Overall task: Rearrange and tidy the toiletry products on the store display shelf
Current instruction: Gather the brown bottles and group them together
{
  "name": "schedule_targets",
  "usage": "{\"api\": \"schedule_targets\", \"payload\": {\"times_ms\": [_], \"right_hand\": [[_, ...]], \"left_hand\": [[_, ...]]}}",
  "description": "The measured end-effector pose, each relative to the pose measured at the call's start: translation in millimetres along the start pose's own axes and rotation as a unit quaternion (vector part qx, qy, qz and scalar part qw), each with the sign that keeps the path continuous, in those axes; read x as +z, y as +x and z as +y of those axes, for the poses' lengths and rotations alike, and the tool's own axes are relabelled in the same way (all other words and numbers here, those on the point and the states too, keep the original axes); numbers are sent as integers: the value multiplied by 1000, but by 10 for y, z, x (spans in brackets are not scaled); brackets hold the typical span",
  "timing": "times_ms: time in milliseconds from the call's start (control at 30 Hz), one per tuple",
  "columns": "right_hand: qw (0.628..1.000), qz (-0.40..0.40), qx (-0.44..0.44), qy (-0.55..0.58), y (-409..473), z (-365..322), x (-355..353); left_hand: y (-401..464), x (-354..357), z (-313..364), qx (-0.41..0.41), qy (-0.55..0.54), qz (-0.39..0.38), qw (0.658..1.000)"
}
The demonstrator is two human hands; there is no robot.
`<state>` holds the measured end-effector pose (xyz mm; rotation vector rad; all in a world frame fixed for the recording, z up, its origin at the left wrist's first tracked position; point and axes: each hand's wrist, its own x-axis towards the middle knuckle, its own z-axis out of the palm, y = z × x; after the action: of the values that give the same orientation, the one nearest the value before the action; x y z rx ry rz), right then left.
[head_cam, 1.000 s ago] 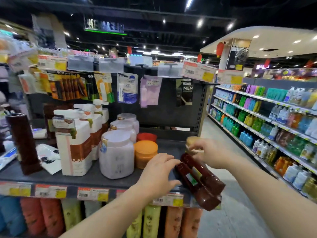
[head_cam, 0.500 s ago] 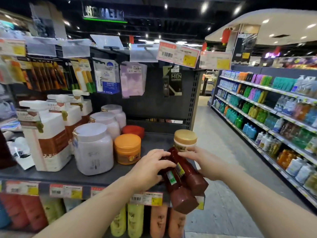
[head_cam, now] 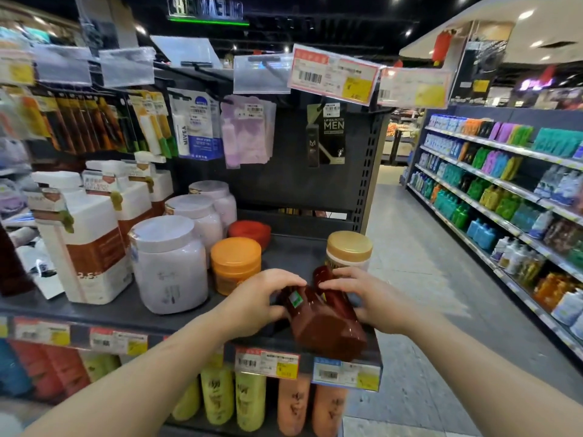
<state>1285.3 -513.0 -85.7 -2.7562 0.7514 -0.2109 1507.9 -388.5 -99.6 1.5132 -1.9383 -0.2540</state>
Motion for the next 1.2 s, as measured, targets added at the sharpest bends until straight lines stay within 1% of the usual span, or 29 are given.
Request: {"api": "schedule_targets", "payload": {"times_ms": [67,133,167,233,300,400,567,600,667,767,833,1033,1200], "right_hand": [[999,20,-6,44,-5,-32,-32],[991,42,-27,124,-14,-81,-81],[984,50,-29,168,-20,-108,-100],[969,67,-8,240,-24,-178,-120],[956,93,12,279,12,-244,-112],[955,111,24,275,82,-370,-89],[942,88,59,317,149,-443,39],[946,83,65,308,151,-436,77],[954,75,76,279,140,-437,145],[953,95,84,276,133,-410,230],[950,105,87,279,122,-400,267],[945,124,87,291,109,-523,298],[931,118,43,343,199,-889,234]], "left_hand": [[-33,-81,14,-13,-53,12,998],[-86,-159,28,-28,-109,33,993],[-115,-194,36,-53,-141,44,988],[-158,-259,49,-107,-206,59,971],[-184,-304,65,-137,-239,65,959],[-221,-322,85,-166,-253,59,951],[-296,-258,47,-204,-277,83,935],[-303,-248,41,-207,-278,87,934],[-312,-232,44,-215,-279,83,932],[-324,-175,43,-225,-270,54,935],[-316,-134,42,-229,-243,44,942],[-343,-118,56,-224,-216,71,948],[-629,-358,133,-200,-262,129,935]]}}
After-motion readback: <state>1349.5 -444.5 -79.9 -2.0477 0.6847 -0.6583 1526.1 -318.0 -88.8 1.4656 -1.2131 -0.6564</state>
